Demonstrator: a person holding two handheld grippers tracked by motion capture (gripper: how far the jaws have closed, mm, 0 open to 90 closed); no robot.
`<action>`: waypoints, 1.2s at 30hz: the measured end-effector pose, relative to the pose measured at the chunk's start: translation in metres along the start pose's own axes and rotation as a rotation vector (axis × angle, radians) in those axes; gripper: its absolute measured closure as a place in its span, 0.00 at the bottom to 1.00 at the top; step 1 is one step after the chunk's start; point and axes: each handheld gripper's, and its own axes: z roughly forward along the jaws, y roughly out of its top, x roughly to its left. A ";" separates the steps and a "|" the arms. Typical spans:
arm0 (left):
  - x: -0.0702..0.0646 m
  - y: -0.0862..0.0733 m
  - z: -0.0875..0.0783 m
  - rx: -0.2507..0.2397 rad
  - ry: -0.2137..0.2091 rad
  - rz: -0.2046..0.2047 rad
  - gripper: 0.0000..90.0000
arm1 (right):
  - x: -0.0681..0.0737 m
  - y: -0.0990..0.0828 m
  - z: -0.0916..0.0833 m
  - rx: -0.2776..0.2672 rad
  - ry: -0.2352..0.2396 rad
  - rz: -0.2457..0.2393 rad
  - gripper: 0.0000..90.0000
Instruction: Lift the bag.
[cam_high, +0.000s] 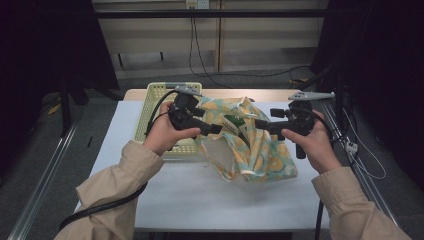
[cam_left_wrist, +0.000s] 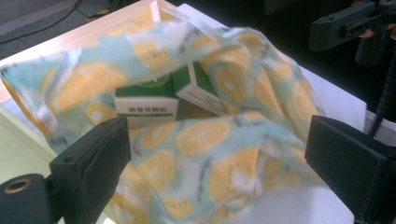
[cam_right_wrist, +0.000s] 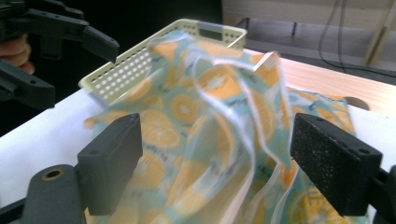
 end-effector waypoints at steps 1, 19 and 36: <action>-0.002 -0.004 -0.002 0.003 -0.001 0.011 0.06 | 0.000 -0.002 -0.002 -0.003 -0.008 -0.004 0.18; -0.017 -0.077 -0.020 -0.024 -0.038 0.057 0.06 | 0.004 -0.071 -0.037 0.054 -0.026 -0.078 0.11; -0.014 -0.160 -0.026 -0.009 0.001 0.036 0.06 | 0.013 -0.143 -0.031 0.095 -0.028 -0.092 0.10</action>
